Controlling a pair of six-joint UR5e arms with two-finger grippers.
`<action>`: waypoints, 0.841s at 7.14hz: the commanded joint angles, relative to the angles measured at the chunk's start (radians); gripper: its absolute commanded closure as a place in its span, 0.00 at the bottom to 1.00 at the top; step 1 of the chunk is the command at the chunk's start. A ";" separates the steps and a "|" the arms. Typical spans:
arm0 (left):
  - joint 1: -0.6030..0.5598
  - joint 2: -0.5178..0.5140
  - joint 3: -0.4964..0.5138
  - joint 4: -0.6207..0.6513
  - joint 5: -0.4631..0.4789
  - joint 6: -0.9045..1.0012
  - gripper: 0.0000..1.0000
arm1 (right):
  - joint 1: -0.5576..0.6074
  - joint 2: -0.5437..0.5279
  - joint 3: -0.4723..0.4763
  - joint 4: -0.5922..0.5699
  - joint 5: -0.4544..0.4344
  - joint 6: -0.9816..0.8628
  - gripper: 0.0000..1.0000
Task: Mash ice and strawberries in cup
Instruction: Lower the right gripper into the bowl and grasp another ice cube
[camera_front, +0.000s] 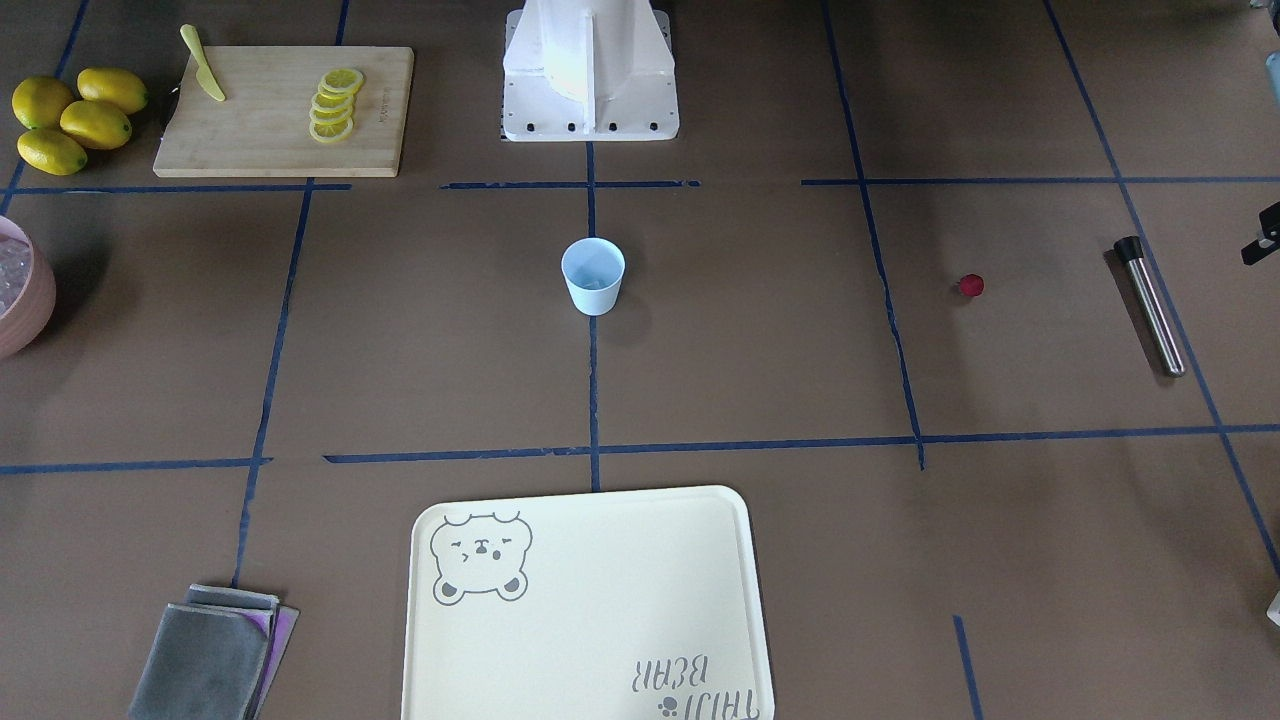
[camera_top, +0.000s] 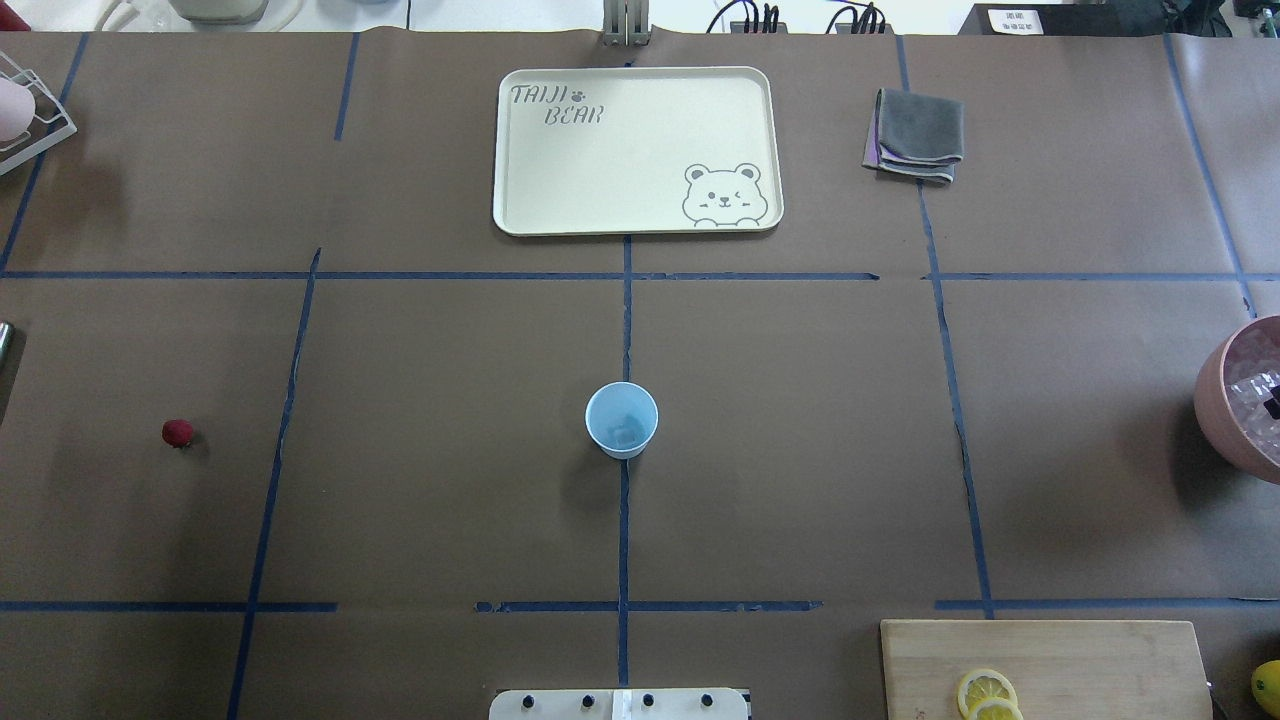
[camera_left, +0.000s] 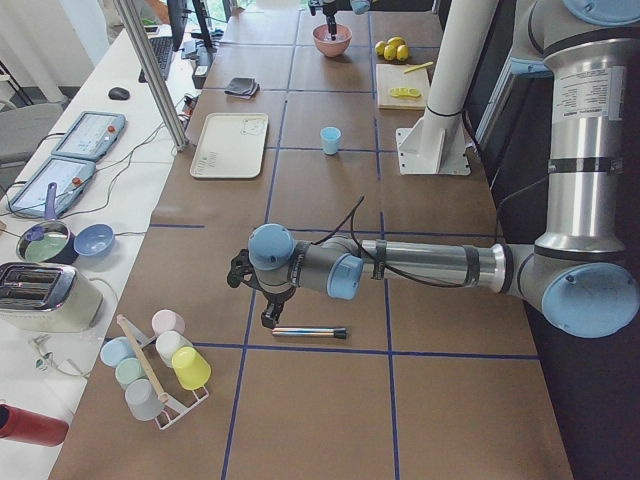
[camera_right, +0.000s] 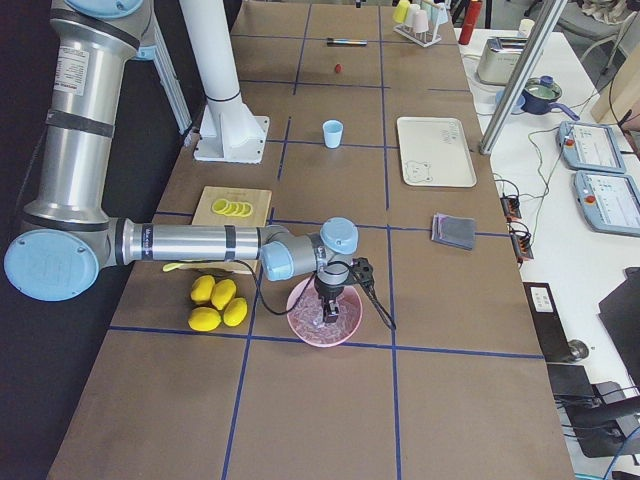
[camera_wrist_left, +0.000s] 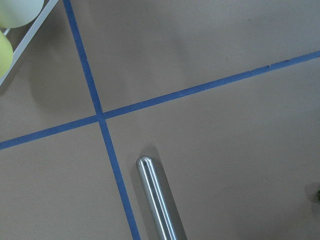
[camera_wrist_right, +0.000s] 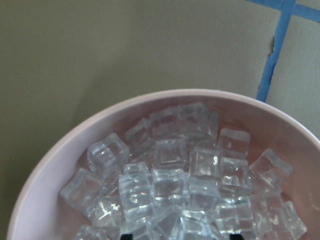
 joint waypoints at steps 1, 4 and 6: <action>0.000 0.000 -0.001 -0.001 0.000 0.000 0.00 | 0.000 0.001 -0.001 0.000 -0.003 0.002 0.53; 0.000 0.000 0.001 0.000 0.000 0.000 0.00 | 0.000 0.018 -0.007 0.000 -0.001 -0.005 0.96; 0.000 0.000 0.001 0.000 0.000 0.000 0.00 | 0.010 0.017 0.040 0.000 0.008 -0.004 1.00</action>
